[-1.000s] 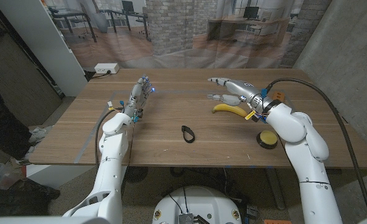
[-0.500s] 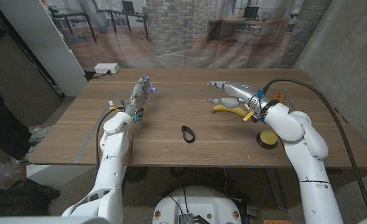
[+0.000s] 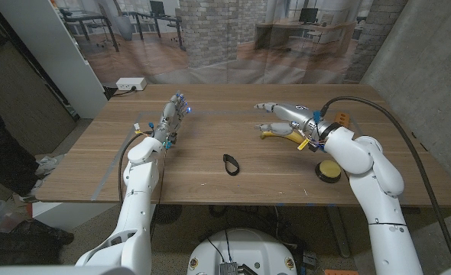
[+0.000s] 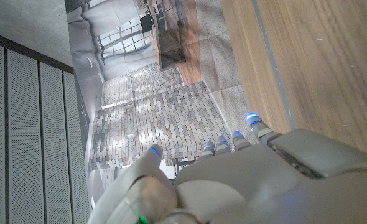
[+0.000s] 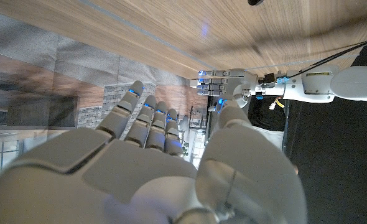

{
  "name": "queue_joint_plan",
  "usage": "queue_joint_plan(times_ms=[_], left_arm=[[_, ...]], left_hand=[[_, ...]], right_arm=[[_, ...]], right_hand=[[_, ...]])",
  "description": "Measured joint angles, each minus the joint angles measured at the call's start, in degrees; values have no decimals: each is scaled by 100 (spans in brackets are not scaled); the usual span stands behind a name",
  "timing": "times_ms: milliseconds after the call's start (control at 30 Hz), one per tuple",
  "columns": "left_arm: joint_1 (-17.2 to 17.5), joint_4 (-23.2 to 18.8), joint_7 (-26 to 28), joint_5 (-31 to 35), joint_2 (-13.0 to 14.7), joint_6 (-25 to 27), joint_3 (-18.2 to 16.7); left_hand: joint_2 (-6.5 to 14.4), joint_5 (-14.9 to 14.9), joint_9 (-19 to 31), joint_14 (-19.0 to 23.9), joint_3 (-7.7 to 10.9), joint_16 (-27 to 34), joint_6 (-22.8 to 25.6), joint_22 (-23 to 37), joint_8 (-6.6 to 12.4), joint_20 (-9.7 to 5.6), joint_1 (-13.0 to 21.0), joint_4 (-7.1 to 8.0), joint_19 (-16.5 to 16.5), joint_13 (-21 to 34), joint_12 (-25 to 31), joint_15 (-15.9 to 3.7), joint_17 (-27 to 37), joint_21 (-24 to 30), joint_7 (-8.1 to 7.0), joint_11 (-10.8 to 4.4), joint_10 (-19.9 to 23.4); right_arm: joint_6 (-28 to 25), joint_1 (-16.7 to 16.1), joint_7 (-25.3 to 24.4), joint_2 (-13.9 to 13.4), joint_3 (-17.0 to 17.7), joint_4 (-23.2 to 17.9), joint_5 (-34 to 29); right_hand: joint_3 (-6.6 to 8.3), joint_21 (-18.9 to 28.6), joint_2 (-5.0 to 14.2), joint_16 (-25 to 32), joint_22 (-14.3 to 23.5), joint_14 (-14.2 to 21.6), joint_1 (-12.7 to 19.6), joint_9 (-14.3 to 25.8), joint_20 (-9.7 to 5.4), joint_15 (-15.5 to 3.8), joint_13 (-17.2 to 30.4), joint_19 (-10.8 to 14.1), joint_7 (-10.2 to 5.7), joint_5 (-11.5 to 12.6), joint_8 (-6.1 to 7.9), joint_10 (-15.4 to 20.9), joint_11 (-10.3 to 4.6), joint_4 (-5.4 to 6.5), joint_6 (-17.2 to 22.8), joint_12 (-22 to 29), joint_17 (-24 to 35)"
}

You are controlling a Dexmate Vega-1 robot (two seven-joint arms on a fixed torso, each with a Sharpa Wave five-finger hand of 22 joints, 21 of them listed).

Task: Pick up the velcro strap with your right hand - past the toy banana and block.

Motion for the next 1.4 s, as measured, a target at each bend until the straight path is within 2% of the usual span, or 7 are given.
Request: queue_joint_plan(times_ms=[67,467,667,933,967,1233,1400], left_arm=[[0,0,-5,3,-1,-2,-1],[14,0,-28,6,-5,-5,-5],[38,-26,-37,5,-7,-5,-11],[73,-72,-55,-14,-6,-5,-22],[77,-77,-57,-16,-4,-5,-24],[94,-95,-77,-31,9,-5,-29],[95,-95,-93,-40,24,-2,-36]], left_hand=[[0,0,0,0,0,0,0,0,0,0,0,0,0,0,0,0,0,0,0,0,0],[0,0,0,0,-18,0,0,0,0,0,0,-18,0,0,0,0,0,0,0,0,0],[0,0,0,0,-17,0,0,0,0,0,0,-18,0,0,0,0,0,-41,0,0,0],[0,-1,0,0,-40,0,0,0,0,0,0,-41,0,0,0,0,0,-41,0,0,0],[0,-1,0,0,-40,0,0,0,0,0,0,-41,0,0,0,0,0,-41,0,0,0],[23,-1,0,0,-40,0,0,0,0,0,23,-41,0,0,0,0,0,-62,0,0,0],[23,-1,0,0,-64,0,0,0,0,0,23,-64,0,0,0,0,0,-62,0,0,0]], right_arm=[[-12,-24,0,-3,-18,-44,-43],[-79,-106,18,-14,-93,-198,-276],[-104,-144,21,-20,-133,-270,-417],[-114,-177,59,-33,-205,-329,-515],[-115,-180,62,-33,-210,-333,-528],[-128,-192,100,-40,-275,-358,-594],[-139,-194,105,-40,-332,-363,-655]], right_hand=[[0,43,13,51,0,79,37,0,40,-15,0,40,-10,11,22,110,-11,0,73,27,35],[-41,122,-45,341,27,495,172,26,26,-26,79,240,-35,89,115,485,-1,40,418,143,237],[-85,188,-74,550,53,753,301,26,8,-37,106,420,-83,177,143,606,-64,51,529,143,394],[-288,254,-201,782,80,944,230,26,-29,-46,154,561,-92,241,160,806,-70,172,708,218,629],[-306,254,-209,824,80,984,222,26,-21,-47,159,573,-99,262,195,825,-75,184,762,230,662],[-445,299,-210,1111,80,1149,223,25,-3,-48,212,597,-140,346,265,1075,-38,187,1064,328,957],[-492,299,-276,1330,106,1312,291,54,-31,-46,265,644,-128,412,265,1277,-73,173,1230,395,1167]])
